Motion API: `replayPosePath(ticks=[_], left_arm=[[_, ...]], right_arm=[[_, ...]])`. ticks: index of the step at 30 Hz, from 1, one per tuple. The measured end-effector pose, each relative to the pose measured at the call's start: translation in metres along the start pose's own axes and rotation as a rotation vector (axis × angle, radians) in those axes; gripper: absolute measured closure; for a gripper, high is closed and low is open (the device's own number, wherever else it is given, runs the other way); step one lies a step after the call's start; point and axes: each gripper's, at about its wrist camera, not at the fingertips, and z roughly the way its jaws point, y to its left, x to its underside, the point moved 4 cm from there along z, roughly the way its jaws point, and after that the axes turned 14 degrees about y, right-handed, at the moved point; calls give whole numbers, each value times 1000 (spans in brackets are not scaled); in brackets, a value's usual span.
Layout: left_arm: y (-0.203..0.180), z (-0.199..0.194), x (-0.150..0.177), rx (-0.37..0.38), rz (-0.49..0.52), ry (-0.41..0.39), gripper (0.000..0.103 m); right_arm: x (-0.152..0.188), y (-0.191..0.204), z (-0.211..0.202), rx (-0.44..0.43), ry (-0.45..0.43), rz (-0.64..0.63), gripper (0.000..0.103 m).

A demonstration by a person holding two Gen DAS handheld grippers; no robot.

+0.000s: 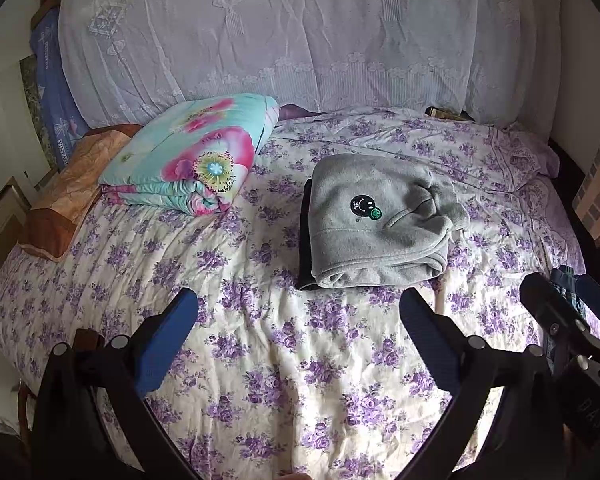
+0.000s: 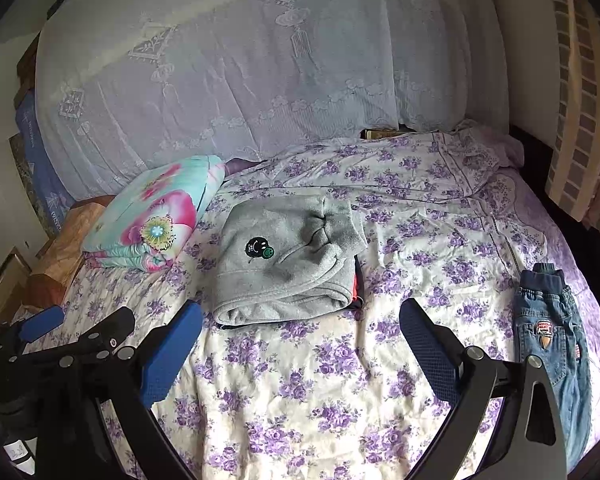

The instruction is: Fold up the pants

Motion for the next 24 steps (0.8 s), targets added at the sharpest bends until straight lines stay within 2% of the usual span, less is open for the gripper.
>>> replayPosePath(ticks=[24], left_arm=[[0, 2, 0, 4, 1, 7, 5]], right_arm=[[-1, 0, 1, 1, 1, 2, 4]])
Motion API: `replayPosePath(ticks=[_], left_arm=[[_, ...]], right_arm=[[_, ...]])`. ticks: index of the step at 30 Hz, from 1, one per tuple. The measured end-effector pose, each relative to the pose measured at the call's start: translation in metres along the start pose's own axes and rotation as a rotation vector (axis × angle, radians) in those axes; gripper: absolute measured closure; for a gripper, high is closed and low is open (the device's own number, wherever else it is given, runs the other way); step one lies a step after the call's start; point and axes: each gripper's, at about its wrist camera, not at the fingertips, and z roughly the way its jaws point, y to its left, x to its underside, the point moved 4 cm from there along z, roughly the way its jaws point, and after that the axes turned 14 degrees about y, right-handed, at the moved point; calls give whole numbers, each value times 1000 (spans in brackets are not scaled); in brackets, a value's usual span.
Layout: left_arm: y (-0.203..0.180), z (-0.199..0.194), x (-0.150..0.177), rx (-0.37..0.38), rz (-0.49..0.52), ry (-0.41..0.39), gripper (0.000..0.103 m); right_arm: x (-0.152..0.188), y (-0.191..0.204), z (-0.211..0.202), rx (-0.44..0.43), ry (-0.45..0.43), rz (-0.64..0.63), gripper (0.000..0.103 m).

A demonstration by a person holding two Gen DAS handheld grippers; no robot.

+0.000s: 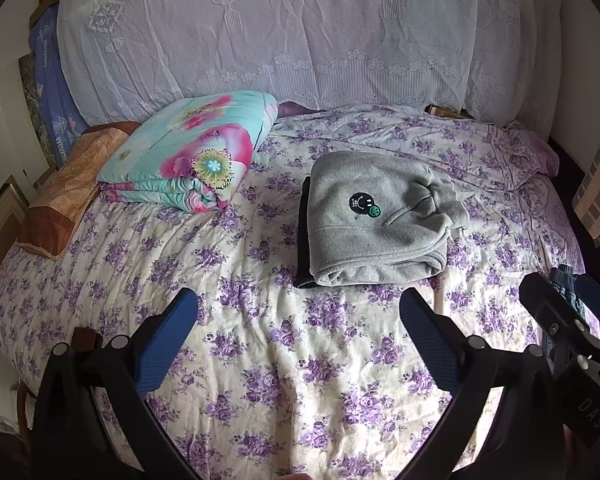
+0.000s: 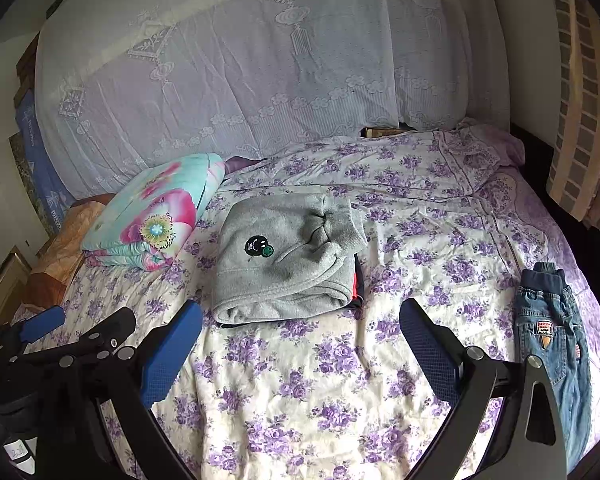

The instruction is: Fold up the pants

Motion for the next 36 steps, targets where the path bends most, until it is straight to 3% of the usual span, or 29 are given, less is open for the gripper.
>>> replayPosePath(ticks=[36], left_arm=[[-2, 1, 1, -16, 10, -15, 5]], right_arm=[[-1, -3, 2, -7, 6, 0, 4]])
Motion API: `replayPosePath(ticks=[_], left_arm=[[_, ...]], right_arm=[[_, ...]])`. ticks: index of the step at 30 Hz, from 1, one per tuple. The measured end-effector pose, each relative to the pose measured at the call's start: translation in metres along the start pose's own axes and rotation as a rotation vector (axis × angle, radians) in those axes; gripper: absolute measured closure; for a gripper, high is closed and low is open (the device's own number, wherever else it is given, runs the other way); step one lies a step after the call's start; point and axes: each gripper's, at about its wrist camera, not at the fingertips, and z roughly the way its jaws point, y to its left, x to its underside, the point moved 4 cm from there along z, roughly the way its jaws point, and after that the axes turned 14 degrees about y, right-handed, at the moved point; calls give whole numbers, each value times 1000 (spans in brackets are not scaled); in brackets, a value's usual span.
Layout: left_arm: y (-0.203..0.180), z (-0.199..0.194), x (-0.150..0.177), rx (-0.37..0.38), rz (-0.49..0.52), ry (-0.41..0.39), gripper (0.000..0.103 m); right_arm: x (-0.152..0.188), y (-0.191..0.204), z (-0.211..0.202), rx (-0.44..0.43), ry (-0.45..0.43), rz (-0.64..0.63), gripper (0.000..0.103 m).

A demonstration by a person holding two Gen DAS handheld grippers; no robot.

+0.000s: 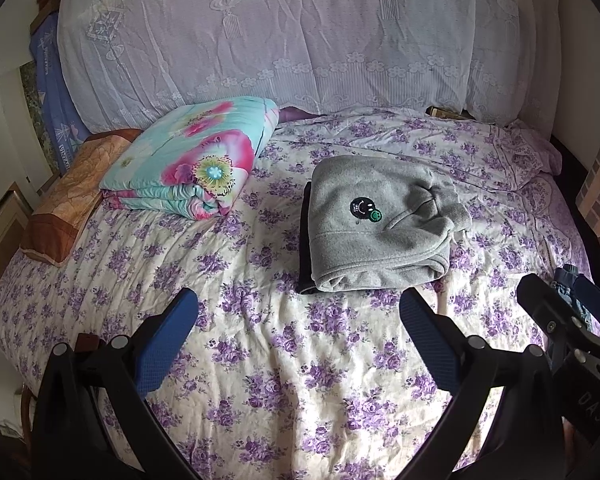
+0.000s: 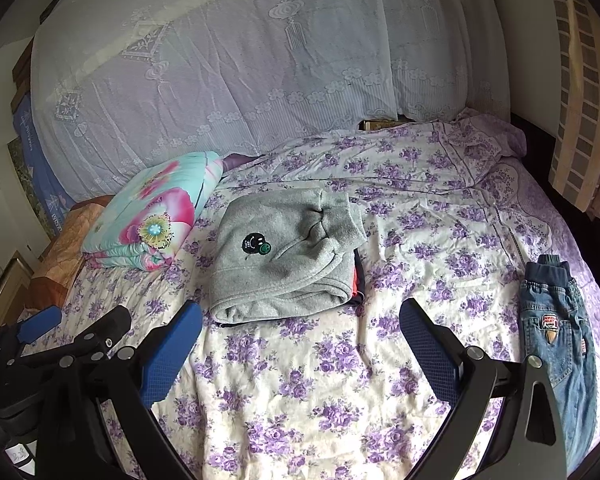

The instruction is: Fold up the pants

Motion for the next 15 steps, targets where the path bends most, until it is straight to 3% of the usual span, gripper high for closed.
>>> replayPosePath(ticks=[15], left_arm=[[1, 1, 1, 14, -4, 5, 5]], right_arm=[[-1, -1, 0, -3, 2, 1, 4]])
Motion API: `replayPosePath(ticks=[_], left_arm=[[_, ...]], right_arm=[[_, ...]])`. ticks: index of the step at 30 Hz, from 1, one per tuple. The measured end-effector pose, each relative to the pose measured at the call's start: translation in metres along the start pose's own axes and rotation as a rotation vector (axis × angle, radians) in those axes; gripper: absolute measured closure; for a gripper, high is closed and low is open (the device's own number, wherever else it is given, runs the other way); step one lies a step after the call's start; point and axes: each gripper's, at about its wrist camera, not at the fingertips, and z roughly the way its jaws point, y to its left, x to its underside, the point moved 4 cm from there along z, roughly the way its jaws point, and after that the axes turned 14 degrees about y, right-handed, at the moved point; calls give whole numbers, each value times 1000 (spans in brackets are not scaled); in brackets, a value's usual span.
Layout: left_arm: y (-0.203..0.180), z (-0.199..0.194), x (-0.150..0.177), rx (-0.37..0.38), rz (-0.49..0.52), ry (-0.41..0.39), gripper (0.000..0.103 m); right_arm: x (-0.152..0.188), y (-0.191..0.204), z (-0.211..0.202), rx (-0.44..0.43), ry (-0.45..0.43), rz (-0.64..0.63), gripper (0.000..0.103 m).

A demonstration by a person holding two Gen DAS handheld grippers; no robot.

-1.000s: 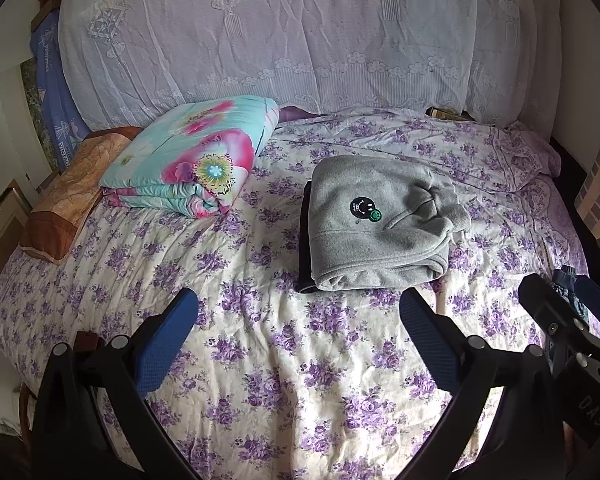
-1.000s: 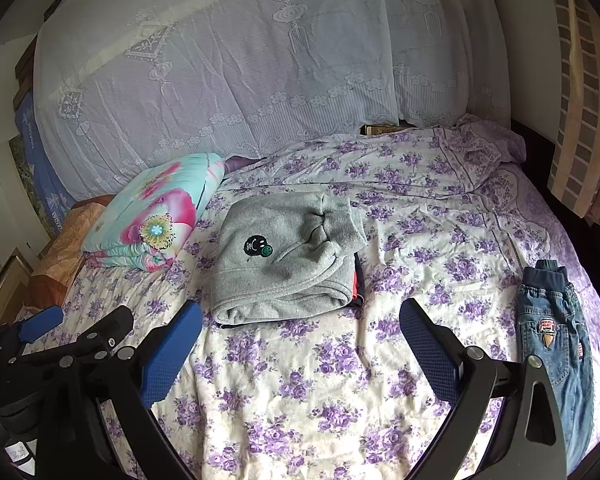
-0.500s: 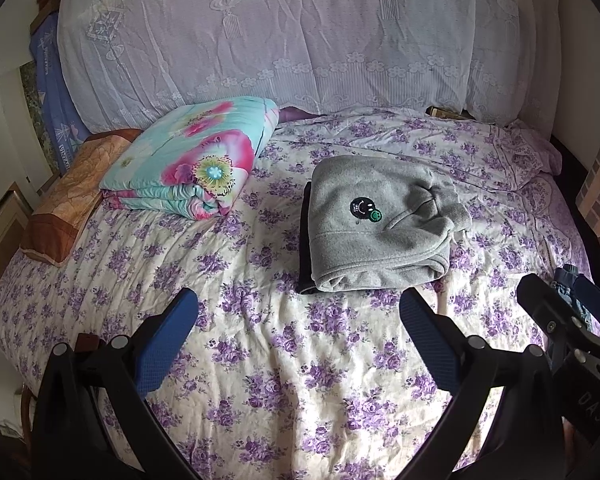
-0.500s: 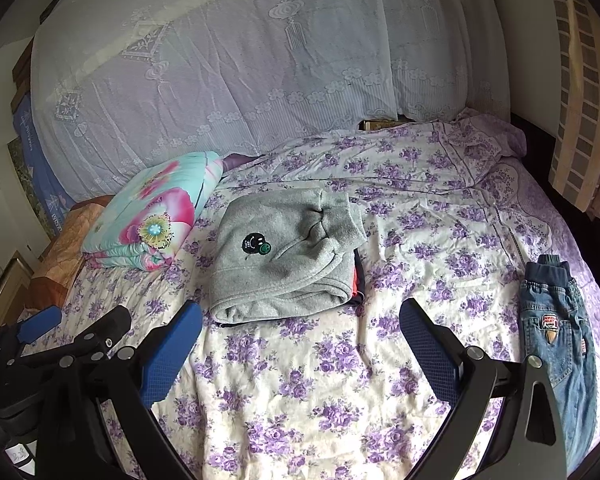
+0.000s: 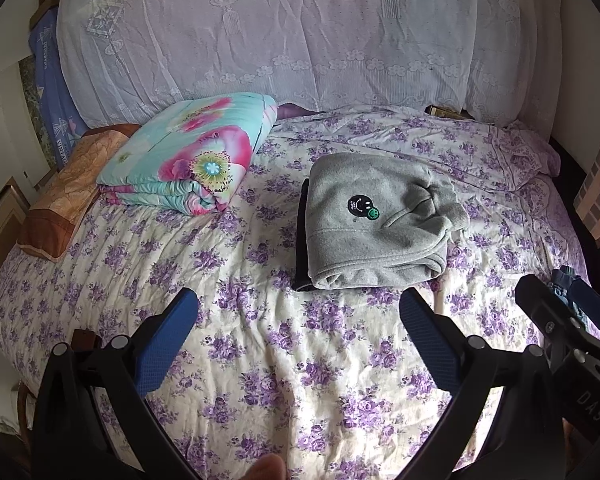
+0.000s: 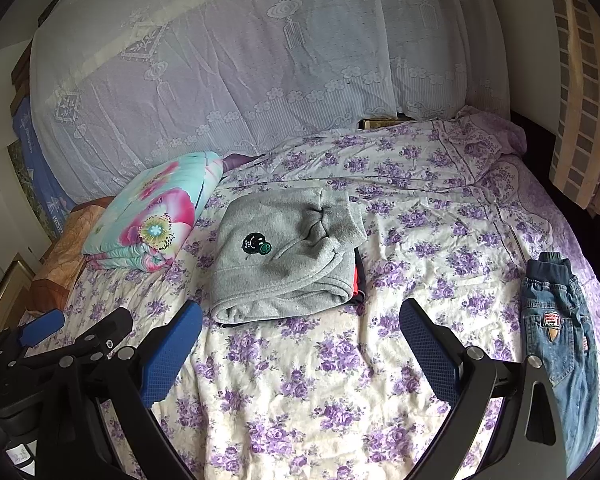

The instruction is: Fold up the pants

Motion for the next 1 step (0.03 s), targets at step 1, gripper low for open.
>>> replayPosePath(ticks=[1], left_arm=[[0, 0, -2, -4, 4, -5, 5]], right_arm=[[0, 0, 0, 0, 0, -1, 4]])
